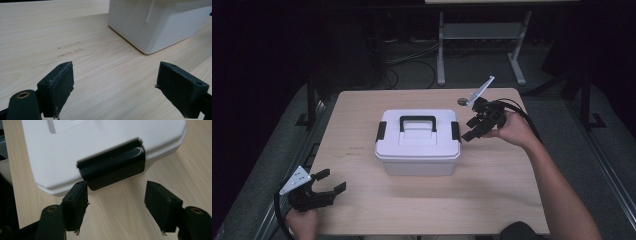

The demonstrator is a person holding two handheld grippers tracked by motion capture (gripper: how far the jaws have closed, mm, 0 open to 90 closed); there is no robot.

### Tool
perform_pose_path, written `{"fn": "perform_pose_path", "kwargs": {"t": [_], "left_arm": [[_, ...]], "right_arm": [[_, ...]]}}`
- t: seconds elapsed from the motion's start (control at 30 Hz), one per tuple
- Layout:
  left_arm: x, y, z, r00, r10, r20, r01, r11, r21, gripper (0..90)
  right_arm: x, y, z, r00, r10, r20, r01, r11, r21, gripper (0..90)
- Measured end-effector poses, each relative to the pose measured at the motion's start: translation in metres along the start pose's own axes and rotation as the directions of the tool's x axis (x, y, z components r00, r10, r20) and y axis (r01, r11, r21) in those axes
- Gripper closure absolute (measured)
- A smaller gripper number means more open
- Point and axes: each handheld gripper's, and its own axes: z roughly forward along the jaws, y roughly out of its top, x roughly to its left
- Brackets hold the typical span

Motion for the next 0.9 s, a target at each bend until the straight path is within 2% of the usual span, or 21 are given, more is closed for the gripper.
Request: {"fn": "perform_pose_path", "kwargs": {"t": [0.4, 0.7, 0.9], "left_arm": [[0.0, 0.0, 0.001, 1.0, 0.005, 0.0, -0.005, 1.0, 0.003, 13.4], [-0.001, 0.001, 0.003, 1.0, 0.009, 0.002, -0.009, 0.9999, 0.008, 13.4], [0.0, 0.001, 0.003, 1.0, 0.008, 0.0, -0.008, 0.9999, 0.008, 13.4]], "right_arm": [[0.001, -0.023, -0.006, 0.9997, 0.023, 0.006, -0.024, 1.0, 0.007, 34.6], [-0.001, -0.061, -0.01, 0.9966, 0.082, 0.013, -0.082, 0.997, -0.012, 34.5], [0.0, -0.078, -0.006, 0.9934, 0.113, 0.018, -0.112, 0.993, -0.025, 32.3]]}}
